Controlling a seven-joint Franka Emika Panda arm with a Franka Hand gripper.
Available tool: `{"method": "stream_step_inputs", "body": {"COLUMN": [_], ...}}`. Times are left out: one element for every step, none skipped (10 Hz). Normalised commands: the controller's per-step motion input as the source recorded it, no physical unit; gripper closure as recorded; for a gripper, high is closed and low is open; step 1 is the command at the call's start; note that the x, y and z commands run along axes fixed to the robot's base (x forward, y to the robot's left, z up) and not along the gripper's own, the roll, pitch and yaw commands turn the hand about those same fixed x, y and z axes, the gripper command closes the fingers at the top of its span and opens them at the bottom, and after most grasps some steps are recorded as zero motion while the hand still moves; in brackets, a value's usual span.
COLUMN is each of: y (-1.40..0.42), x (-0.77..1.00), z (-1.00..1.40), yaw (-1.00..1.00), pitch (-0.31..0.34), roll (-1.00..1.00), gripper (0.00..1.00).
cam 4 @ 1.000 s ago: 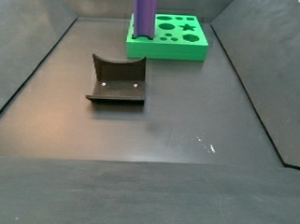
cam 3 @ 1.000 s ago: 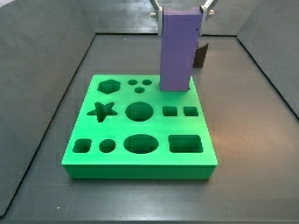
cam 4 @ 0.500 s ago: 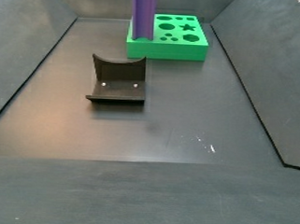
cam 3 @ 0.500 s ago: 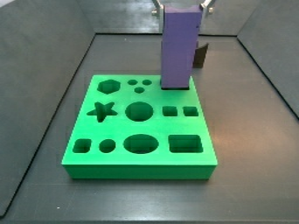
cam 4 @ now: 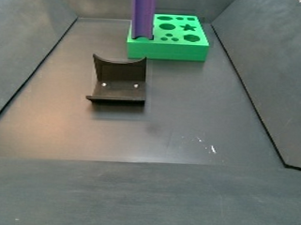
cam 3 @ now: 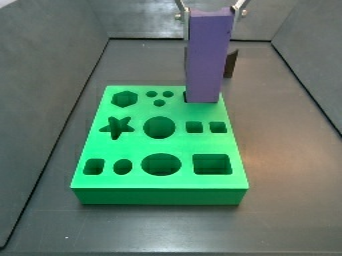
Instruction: Insert the arch object.
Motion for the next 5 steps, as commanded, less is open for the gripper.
{"method": "stream_step_inputs", "body": {"y": [0.03,0.11,0.12,0.04,0.0], "x": [-0.13,-0.33,-0.32,-0.03,0.12], "z": [-0.36,-0.28,-0.25,-0.32,-0.4], "yaw": [0.02,0.01,0.03,0.02,0.0], "pitch": [-0.104,-0.127,-0.126,-0.103,-0.074], "roll": [-0.05,-0.02,-0.09,-0.08,-0.03], "gripper": [1.0,1.0,1.0,1.0,1.0]}}
